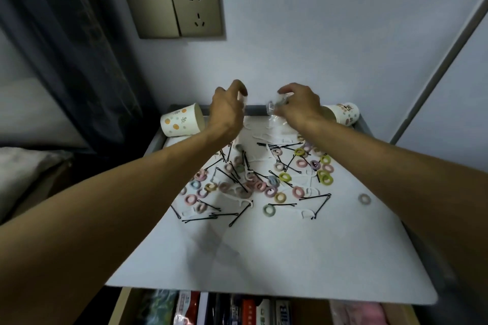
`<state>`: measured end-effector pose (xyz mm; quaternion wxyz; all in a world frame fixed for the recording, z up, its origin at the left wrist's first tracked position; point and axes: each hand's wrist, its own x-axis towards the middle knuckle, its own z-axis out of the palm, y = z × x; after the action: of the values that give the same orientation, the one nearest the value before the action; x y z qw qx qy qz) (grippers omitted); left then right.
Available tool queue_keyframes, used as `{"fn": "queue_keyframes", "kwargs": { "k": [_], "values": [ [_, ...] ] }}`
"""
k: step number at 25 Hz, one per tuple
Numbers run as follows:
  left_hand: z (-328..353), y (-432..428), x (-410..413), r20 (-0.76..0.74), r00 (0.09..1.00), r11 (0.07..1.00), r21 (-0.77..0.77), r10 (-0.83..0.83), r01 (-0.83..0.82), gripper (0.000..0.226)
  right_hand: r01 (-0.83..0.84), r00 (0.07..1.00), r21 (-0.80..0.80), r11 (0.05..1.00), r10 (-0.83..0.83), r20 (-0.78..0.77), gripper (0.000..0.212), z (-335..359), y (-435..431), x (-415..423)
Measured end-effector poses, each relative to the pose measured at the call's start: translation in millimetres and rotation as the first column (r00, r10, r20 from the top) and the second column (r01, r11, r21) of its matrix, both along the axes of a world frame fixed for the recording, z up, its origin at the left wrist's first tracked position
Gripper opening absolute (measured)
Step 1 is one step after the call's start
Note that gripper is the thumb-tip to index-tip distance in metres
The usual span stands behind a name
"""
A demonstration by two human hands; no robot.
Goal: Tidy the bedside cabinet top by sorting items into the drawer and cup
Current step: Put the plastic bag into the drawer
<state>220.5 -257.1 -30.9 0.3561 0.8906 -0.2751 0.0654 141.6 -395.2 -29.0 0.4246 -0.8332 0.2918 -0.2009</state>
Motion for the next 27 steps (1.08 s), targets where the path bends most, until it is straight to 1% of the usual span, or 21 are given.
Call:
{"fn": "queue_keyframes", "kwargs": {
  "k": [2,4,7,10,12,14,15,17,19,22,25,27],
  "values": [
    [17,17,-23,-0.055,0.998,0.988,-0.153,-0.01,0.001,0.021,-0.029,0.997,0.067,0.997,0.025,0.068,0.041,14,19,-23],
    [29,43,-52,-0.173,0.984,0.956,-0.291,-0.039,-0.014,0.024,-0.074,0.988,0.16,0.984,0.05,0.147,0.037,30,42,-55],
    [33,88,-110,-0.342,0.934,0.932,-0.361,-0.105,-0.027,0.03,-0.174,0.968,0.328,0.928,0.1,0.232,0.033,44,81,-117],
    [30,136,-173,-0.486,0.839,0.894,-0.449,-0.244,0.0,0.03,-0.25,0.956,0.416,0.874,0.154,0.251,0.033,45,121,-187],
    [24,161,-209,-0.555,0.771,0.883,-0.469,-0.312,0.019,0.025,-0.249,0.96,0.439,0.863,0.159,0.231,0.03,39,142,-227],
    [15,179,-238,-0.637,0.689,0.877,-0.481,-0.346,-0.004,0.01,-0.26,0.963,0.478,0.839,0.191,0.189,0.023,31,162,-256],
    [12,186,-250,-0.676,0.641,0.875,-0.485,-0.364,-0.015,0.012,-0.272,0.962,0.501,0.822,0.213,0.172,0.02,26,172,-267],
    [2,191,-263,-0.716,0.582,0.883,-0.47,-0.386,0.008,0.028,-0.261,0.965,0.506,0.822,0.227,0.129,0.015,17,187,-283],
    [-5,194,-270,-0.71,0.583,0.892,-0.448,-0.396,0.061,0.026,-0.239,0.971,0.507,0.828,0.22,0.097,0.011,10,198,-291],
    [-16,197,-269,-0.721,0.574,0.898,-0.436,-0.389,0.061,0.017,-0.229,0.972,0.513,0.827,0.222,0.076,0.009,1,204,-301],
    [-27,199,-265,-0.75,0.543,0.92,-0.368,-0.378,0.132,0.014,-0.248,0.964,0.471,0.847,0.263,0.035,0.009,-14,201,-311],
    [-34,197,-263,-0.76,0.554,0.937,-0.325,-0.34,0.128,0.012,-0.216,0.967,0.455,0.864,0.253,-0.022,0.01,-29,192,-318]
  ]
}}
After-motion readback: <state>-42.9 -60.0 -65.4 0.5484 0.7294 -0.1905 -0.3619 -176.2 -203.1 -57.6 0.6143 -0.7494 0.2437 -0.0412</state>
